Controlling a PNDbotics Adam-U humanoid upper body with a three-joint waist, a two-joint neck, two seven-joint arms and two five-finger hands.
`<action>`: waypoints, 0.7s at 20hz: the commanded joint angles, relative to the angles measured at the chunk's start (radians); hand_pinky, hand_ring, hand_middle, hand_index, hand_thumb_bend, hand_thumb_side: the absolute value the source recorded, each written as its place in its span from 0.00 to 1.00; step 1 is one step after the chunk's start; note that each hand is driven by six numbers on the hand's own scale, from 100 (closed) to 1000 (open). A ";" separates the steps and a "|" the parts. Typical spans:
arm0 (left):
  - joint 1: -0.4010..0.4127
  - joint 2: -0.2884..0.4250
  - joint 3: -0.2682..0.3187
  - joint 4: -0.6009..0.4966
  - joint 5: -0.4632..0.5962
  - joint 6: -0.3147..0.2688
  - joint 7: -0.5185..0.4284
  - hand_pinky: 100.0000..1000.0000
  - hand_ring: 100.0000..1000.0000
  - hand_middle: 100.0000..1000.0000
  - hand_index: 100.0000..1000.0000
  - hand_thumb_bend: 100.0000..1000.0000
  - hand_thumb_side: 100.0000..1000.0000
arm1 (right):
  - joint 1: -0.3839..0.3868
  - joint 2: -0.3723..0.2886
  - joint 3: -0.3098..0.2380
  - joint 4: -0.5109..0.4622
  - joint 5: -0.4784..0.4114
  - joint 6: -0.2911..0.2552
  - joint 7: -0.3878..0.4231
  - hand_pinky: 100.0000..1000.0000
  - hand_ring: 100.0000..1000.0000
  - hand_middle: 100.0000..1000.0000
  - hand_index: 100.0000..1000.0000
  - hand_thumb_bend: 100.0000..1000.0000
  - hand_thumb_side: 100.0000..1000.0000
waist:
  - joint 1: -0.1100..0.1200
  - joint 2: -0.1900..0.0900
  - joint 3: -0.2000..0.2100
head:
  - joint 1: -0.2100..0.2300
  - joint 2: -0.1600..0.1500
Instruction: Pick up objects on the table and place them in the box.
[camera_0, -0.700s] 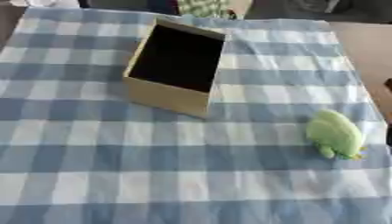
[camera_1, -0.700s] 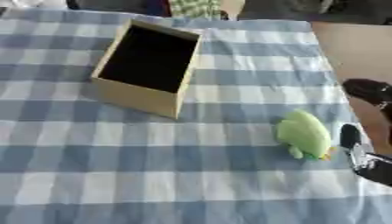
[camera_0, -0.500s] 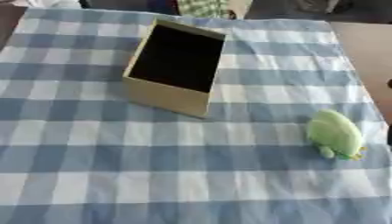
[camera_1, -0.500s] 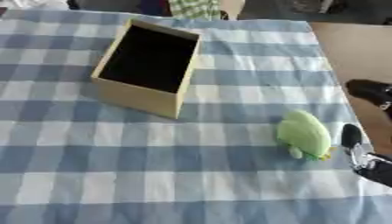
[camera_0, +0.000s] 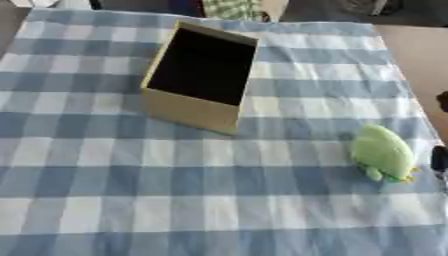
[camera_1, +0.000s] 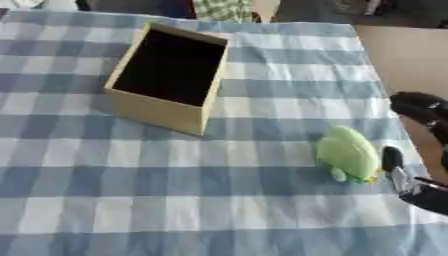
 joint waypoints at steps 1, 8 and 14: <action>-0.014 0.017 0.006 -0.015 -0.004 0.000 -0.001 0.35 0.72 0.77 0.58 0.00 0.73 | 0.013 -0.046 0.003 -0.015 0.055 0.012 0.045 0.90 0.88 0.83 0.89 0.00 0.66 | 0.001 -0.018 0.000 | -0.005 -0.012; -0.013 0.017 0.005 -0.015 -0.004 0.001 -0.002 0.35 0.72 0.77 0.58 0.00 0.73 | 0.028 -0.070 0.025 -0.015 0.169 0.012 0.159 0.94 0.91 0.86 0.91 0.00 0.50 | -0.001 -0.018 0.001 | -0.007 -0.012; -0.011 0.016 0.005 -0.015 -0.004 0.002 -0.003 0.35 0.72 0.77 0.58 0.00 0.73 | 0.023 -0.066 0.036 -0.015 0.246 0.051 0.216 0.96 0.91 0.86 0.91 0.10 0.12 | -0.003 -0.019 0.001 | -0.008 -0.011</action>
